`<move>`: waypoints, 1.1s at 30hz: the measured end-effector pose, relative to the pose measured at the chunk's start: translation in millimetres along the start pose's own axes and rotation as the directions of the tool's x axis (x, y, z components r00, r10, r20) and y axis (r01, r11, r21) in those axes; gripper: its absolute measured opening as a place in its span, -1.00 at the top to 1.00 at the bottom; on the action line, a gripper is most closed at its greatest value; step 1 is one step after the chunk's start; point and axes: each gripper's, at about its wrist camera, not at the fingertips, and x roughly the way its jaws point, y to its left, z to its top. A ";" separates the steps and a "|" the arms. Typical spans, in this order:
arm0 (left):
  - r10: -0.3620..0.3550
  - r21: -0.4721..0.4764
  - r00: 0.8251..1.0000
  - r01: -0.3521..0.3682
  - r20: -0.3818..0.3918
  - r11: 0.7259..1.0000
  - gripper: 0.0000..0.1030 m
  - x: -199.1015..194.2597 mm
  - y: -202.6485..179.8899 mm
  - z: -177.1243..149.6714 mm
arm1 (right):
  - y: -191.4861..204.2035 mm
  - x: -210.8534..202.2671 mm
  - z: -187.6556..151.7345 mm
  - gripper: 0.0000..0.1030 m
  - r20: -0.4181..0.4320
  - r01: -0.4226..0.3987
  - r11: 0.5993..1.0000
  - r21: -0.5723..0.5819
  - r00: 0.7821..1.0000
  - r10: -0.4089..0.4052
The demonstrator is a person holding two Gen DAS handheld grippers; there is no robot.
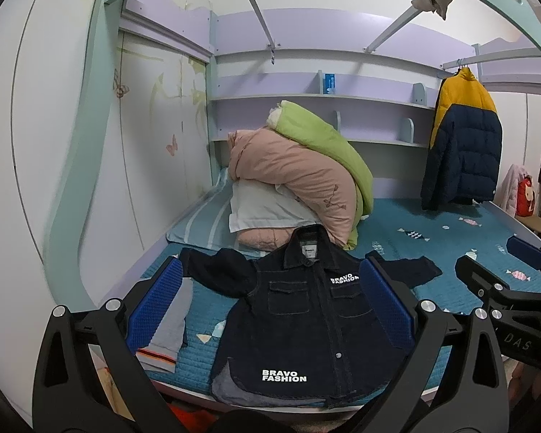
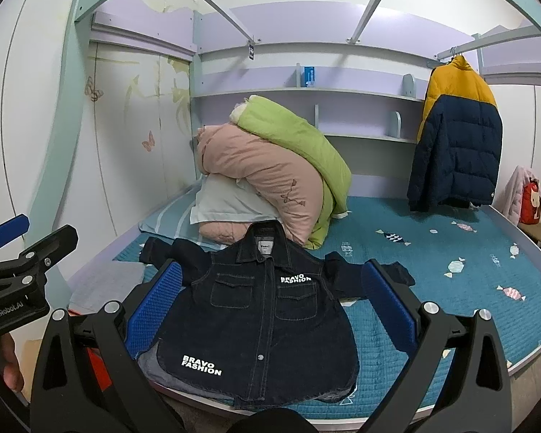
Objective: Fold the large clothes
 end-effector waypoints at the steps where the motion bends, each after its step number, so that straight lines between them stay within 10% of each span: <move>1: 0.002 -0.003 1.000 -0.002 -0.004 1.000 -0.91 4.2 4.0 0.2 | -0.6 3.3 -0.4 -0.86 -0.002 -0.001 1.000 0.001 1.000 0.001; 18: 0.009 0.005 0.992 -0.009 -0.125 1.000 -0.91 130.4 29.4 -10.6 | 3.5 123.3 -2.5 -0.86 -0.091 0.009 0.999 0.042 0.996 -0.005; 33: 0.100 -0.092 0.901 -0.153 -0.423 0.984 -0.91 375.8 160.4 -83.9 | 24.7 333.7 -61.1 -0.86 -0.299 0.066 0.984 0.164 0.954 -0.014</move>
